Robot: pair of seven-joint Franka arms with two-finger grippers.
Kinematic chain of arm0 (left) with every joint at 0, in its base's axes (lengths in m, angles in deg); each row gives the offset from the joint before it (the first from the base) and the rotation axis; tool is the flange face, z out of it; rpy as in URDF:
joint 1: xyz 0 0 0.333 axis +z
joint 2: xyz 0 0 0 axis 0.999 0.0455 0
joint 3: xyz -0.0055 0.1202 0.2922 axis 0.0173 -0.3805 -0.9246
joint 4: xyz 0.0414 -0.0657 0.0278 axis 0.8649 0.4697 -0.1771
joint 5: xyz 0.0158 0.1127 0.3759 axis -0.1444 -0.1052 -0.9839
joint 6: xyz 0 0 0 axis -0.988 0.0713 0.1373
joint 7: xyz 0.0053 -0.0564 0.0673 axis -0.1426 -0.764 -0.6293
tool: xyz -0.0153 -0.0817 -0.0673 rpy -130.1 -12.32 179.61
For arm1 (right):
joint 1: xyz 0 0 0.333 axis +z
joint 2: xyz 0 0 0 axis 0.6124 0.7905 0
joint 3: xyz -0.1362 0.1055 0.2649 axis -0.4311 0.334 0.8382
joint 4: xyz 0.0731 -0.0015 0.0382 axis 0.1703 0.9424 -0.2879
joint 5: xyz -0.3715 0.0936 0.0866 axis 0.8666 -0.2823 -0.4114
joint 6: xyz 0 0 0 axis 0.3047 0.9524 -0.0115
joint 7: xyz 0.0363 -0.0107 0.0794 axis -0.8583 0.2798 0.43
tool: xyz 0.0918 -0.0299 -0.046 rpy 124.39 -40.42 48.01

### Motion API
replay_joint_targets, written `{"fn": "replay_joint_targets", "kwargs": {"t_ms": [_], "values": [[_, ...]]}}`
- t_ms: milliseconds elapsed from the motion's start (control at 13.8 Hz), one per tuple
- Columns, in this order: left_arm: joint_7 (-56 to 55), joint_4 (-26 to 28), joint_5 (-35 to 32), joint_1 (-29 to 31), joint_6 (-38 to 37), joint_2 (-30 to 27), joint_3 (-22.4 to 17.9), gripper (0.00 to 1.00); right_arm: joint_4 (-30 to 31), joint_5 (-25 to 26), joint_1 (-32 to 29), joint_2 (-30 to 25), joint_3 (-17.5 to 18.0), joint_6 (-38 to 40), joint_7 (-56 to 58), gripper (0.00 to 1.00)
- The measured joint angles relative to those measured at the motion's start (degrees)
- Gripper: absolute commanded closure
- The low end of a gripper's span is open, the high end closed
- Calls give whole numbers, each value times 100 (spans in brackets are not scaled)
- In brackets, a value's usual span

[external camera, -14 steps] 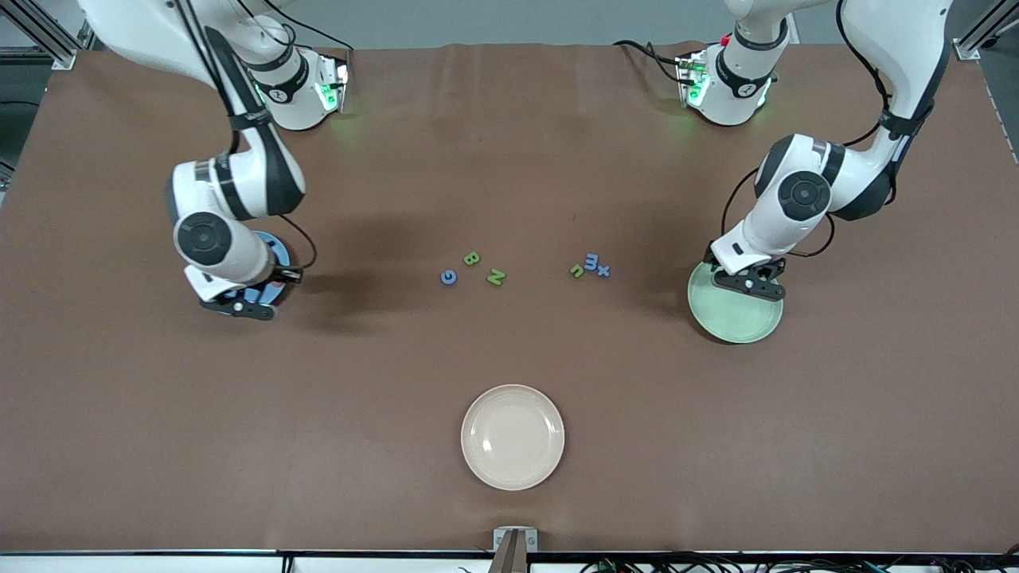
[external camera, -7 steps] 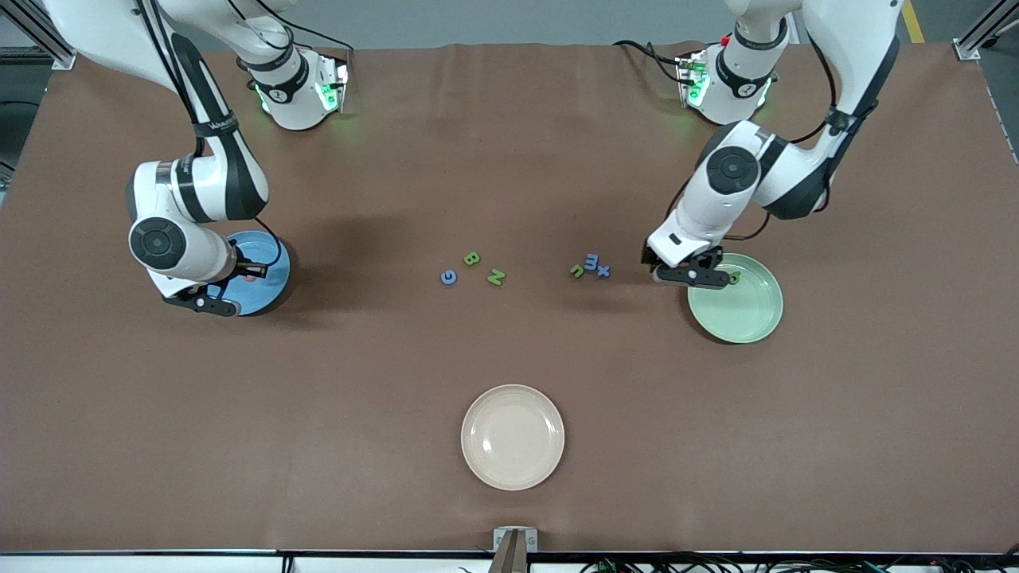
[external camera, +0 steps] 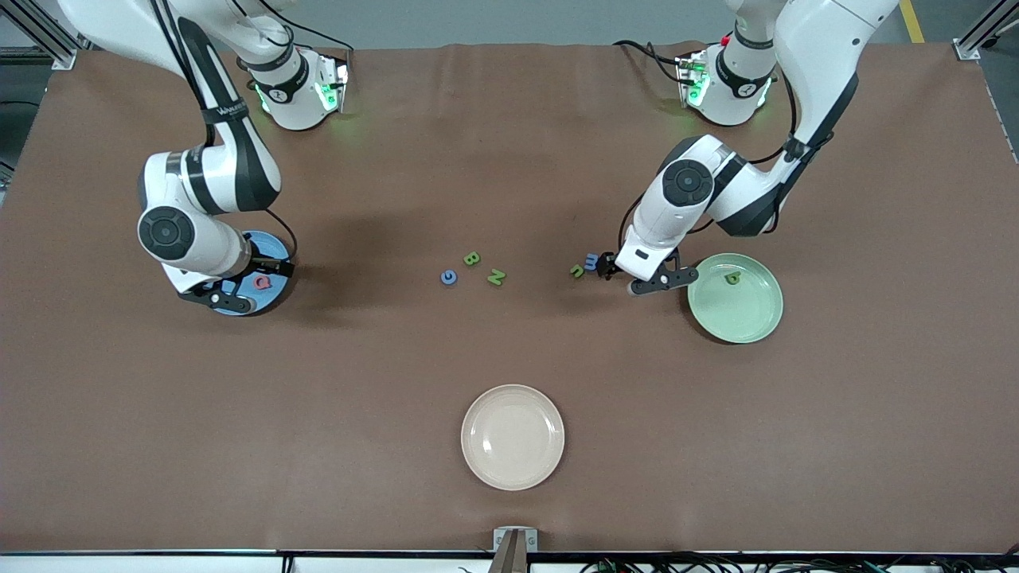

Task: Sort uppercase to blue plate, lowercase to green plate
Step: 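Return the left gripper to the blue x while the right gripper reaches the blue c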

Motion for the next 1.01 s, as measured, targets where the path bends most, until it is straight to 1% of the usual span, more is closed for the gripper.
{"fn": "replay_joint_targets", "kwargs": {"t_ms": [72,217,362,580,652,797,1014], "values": [[-174,-36,-72,-39,0,45,0,1,0,-197,75,-30,1,-1,-93,0],[-346,-83,-288,-91,0,125,0,9,0,-373,304,-45,6,-63,-451,0],[-373,-100,-472,-116,0,240,-2,17,1,-392,672,-45,15,-293,-1079,0],[-382,-171,-646,-144,0,511,-3,29,0,-407,1371,26,39,-943,-2262,0],[-382,-209,-667,-166,0,602,-3,32,-12,-409,1591,104,45,-1135,-2655,0],[-382,-273,-676,-213,0,736,-3,35,-115,-412,2003,348,53,-1424,-3388,0],[-383,-319,-681,-265,0,859,-5,36,-483,-428,2412,814,59,-1805,-4262,0]]}}
